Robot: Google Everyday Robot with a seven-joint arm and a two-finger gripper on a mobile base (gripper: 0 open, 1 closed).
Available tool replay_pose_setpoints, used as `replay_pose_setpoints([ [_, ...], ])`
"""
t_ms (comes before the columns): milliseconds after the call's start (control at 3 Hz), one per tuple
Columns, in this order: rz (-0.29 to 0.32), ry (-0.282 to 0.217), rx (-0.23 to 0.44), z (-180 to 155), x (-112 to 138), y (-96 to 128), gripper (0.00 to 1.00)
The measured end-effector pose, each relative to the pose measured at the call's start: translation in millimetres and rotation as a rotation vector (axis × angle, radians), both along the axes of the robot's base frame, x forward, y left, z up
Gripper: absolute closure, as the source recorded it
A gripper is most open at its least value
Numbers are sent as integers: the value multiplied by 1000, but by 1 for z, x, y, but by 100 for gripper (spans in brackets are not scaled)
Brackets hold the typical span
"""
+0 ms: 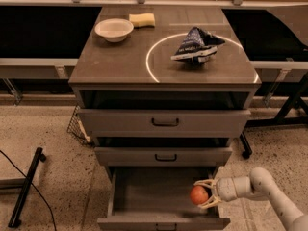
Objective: Place apple into bottom drawer
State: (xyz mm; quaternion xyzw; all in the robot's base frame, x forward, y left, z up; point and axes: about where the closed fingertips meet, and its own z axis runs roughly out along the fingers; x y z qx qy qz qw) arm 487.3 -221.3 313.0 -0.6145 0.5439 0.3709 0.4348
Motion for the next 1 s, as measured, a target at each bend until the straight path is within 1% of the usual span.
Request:
replay_pose_setpoints([
  [333,-107,-83,11,-11,7,23,100],
  [667,-145,-139,-5,-9,12,30,100],
  [1000,-101,-121,-28,-21,8,39,100],
])
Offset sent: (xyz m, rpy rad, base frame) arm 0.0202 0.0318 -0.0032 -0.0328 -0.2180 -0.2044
